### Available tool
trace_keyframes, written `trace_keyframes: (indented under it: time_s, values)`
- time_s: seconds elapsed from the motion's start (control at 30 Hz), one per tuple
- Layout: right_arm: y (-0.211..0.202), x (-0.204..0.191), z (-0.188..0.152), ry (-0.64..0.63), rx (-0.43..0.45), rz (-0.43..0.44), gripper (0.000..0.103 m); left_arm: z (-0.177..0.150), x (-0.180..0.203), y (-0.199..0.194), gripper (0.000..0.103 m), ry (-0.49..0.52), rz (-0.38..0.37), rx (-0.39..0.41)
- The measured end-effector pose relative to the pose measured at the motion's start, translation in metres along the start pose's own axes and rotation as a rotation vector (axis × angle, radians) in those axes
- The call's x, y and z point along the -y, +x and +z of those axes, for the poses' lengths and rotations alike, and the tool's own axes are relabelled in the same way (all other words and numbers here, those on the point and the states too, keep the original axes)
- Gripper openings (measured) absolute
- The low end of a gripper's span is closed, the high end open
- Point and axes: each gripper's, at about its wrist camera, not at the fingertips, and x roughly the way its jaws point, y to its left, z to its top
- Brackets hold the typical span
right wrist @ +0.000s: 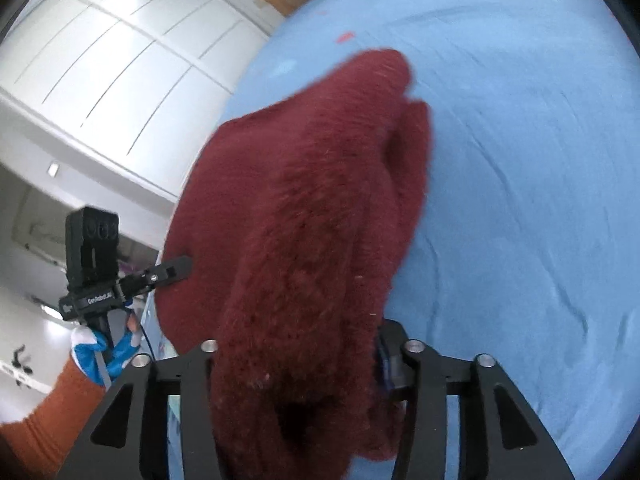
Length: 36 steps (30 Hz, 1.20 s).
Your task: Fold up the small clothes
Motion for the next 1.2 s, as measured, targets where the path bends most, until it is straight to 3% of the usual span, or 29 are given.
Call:
trace_keyframes:
  time_s: [0.17, 0.43, 0.7, 0.9, 1.2]
  values:
    - [-0.017, 0.020, -0.017, 0.041, 0.016, 0.006, 0.064, -0.014, 0.001, -0.011, 0.074, 0.052, 0.049, 0.003]
    - [-0.029, 0.038, -0.026, 0.079, 0.056, -0.012, 0.065, -0.021, 0.022, 0.006, 0.078, 0.046, 0.112, 0.033]
    - [-0.044, 0.011, -0.030, 0.031, 0.095, -0.186, 0.065, -0.035, 0.052, -0.001, 0.077, 0.071, 0.223, 0.088]
    - [-0.057, 0.004, -0.047, 0.136, 0.191, -0.262, 0.066, -0.062, 0.069, -0.002, 0.077, 0.028, 0.277, 0.138]
    - [-0.078, -0.023, -0.079, 0.182, 0.217, -0.379, 0.066, -0.104, 0.086, -0.036, 0.077, -0.035, 0.338, 0.221]
